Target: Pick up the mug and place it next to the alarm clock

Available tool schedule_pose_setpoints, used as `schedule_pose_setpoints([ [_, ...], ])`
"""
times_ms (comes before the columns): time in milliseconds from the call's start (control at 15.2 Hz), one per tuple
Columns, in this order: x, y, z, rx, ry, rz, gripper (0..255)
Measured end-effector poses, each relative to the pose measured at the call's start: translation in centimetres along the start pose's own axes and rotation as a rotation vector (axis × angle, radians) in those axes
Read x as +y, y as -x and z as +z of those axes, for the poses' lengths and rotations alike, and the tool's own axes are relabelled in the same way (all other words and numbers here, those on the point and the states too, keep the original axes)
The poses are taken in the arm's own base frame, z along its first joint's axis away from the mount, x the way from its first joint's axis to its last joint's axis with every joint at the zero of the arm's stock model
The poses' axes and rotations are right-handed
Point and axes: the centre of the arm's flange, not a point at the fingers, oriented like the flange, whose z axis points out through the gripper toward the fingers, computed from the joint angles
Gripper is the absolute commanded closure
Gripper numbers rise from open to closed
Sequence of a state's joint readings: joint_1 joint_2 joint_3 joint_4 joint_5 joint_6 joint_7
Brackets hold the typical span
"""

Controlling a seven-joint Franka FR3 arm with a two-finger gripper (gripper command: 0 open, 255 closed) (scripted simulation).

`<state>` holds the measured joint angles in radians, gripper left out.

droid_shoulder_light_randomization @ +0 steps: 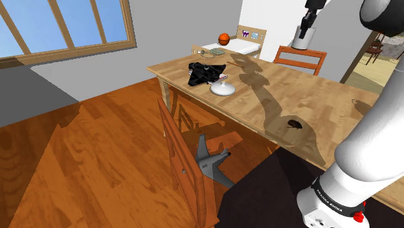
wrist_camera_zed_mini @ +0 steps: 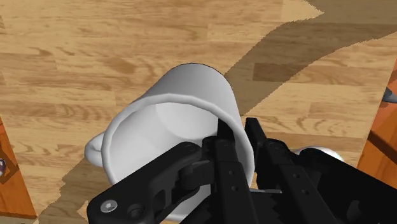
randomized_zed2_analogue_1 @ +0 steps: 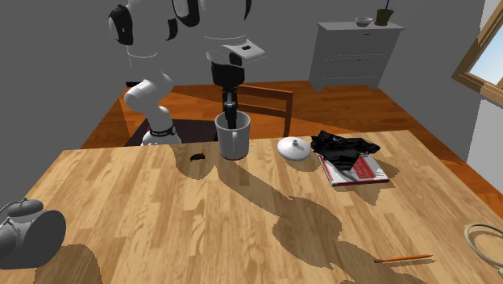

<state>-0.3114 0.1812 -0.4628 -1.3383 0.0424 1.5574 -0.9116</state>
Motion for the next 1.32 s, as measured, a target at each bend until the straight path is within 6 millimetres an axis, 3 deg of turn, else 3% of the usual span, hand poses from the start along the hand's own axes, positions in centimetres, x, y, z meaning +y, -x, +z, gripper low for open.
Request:
schedule_pose_setpoints([
  [1320, -2.0, 26.3, -0.1, 0.0, 0.0, 0.0, 255],
])
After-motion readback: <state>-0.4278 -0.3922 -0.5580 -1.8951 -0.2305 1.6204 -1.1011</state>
